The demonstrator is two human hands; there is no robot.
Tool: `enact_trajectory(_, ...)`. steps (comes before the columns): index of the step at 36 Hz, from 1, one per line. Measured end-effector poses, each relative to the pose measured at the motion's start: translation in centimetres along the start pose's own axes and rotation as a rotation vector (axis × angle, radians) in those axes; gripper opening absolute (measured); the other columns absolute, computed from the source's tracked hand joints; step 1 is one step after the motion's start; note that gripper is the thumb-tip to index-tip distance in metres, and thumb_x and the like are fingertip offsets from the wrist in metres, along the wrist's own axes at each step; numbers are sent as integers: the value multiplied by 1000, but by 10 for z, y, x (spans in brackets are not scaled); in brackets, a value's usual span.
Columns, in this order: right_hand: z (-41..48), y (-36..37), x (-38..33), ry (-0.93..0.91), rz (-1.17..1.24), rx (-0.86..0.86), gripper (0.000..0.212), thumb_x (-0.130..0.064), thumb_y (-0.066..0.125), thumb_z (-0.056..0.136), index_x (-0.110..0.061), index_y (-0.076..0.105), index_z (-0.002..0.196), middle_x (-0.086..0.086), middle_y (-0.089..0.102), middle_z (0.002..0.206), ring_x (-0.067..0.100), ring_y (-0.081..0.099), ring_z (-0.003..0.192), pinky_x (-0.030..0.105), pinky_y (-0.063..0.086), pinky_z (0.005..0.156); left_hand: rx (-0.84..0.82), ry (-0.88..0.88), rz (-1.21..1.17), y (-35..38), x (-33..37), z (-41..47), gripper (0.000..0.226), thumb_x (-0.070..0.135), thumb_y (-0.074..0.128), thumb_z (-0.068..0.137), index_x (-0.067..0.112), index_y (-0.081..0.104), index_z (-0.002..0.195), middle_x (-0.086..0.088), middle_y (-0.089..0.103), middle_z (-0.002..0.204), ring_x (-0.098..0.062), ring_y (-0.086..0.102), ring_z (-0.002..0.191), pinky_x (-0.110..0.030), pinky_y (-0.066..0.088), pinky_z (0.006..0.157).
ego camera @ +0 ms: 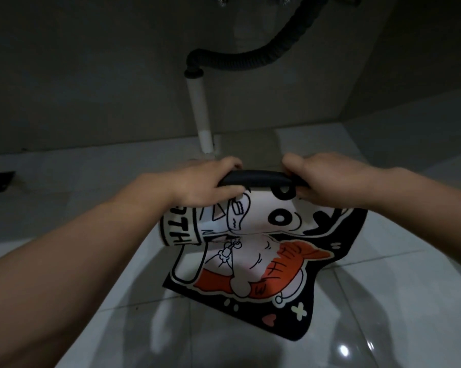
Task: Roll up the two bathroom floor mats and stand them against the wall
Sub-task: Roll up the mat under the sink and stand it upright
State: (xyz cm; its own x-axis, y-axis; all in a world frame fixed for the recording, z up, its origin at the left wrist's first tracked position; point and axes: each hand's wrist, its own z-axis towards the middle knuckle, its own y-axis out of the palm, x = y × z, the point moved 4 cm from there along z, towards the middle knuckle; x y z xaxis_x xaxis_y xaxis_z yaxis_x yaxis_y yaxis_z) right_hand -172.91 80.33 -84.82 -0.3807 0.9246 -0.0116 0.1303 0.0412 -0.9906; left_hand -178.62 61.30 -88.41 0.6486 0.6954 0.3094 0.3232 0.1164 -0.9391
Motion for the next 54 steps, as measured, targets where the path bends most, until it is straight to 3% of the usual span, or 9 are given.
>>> enact_trajectory(5, -3, -4, -1, -64, 4, 25, 17, -44, 36, 94, -29, 30, 90, -8, 43, 80, 17, 43, 68, 32, 29, 62, 23, 25, 27, -3, 0, 3, 19, 38, 39, 97, 26, 45, 111, 0, 57, 97, -21, 55, 88, -35, 42, 74)
enact_trajectory(14, 4, -2, -3, -1, 70, 39, 34, -29, 62, 85, -21, 41, 111, -6, 45, 82, 17, 45, 73, 27, 33, 64, 88, -10, 165, -6, 4, 4, 19, 24, 58, 84, 26, 39, 89, 0, 54, 82, -25, 53, 76, -31, 37, 63)
enact_trajectory(21, 11, 6, -4, 69, -14, -63, 24, -20, 56, 85, -19, 37, 99, -2, 42, 74, 17, 40, 61, 30, 28, 49, 170, 44, 191, 2, 11, 5, 37, 21, 54, 87, 22, 34, 118, -5, 60, 85, -25, 52, 70, -32, 38, 61)
enact_trajectory(28, 10, 12, -32, -311, -352, 145, 14, -17, 42, 89, -15, 37, 102, 5, 53, 85, 29, 55, 63, 34, 29, 45, -180, -90, -149, 13, 2, 2, 27, 40, 74, 73, 28, 54, 84, 1, 63, 80, -18, 60, 73, -29, 44, 62)
enact_trajectory(32, 11, 10, -34, -345, -376, 188, 17, -19, 37, 89, -13, 39, 105, 8, 56, 91, 30, 58, 65, 31, 16, 41, -87, -90, -254, 16, 1, 0, 19, 34, 71, 81, 21, 59, 90, -2, 64, 79, -18, 60, 74, -28, 44, 62)
enact_trajectory(38, 19, 11, -18, 21, -38, -97, 79, -55, 65, 74, -27, 24, 136, -1, 58, 88, 21, 55, 75, 30, 41, 62, 187, 2, 221, 12, 12, -2, 19, 35, 60, 86, 24, 51, 100, -3, 64, 94, -26, 61, 89, -31, 37, 64)
enact_trajectory(43, 23, 25, -13, 107, 426, -343, 28, -40, 73, 75, -24, 59, 94, -3, 64, 79, 16, 62, 73, 30, 47, 63, 285, 28, 391, 14, 21, -4, 29, 40, 55, 89, 19, 47, 107, -1, 64, 101, -25, 61, 93, -31, 35, 63)
enact_trajectory(48, 31, 29, -21, 31, 208, -165, 17, -28, 62, 85, -23, 59, 101, 2, 64, 86, 24, 63, 80, 32, 46, 65, 215, -5, 329, 12, 15, -3, 37, 61, 55, 80, 27, 44, 91, 4, 61, 83, -23, 62, 82, -30, 40, 61)
enact_trajectory(54, 28, 23, -40, -294, -310, 290, 16, -17, 58, 82, -13, 52, 96, 6, 61, 77, 30, 61, 63, 31, 30, 48, -148, -159, -131, 15, -1, -7, 42, 30, 74, 70, 26, 43, 98, 1, 57, 90, -17, 57, 78, -30, 46, 65)
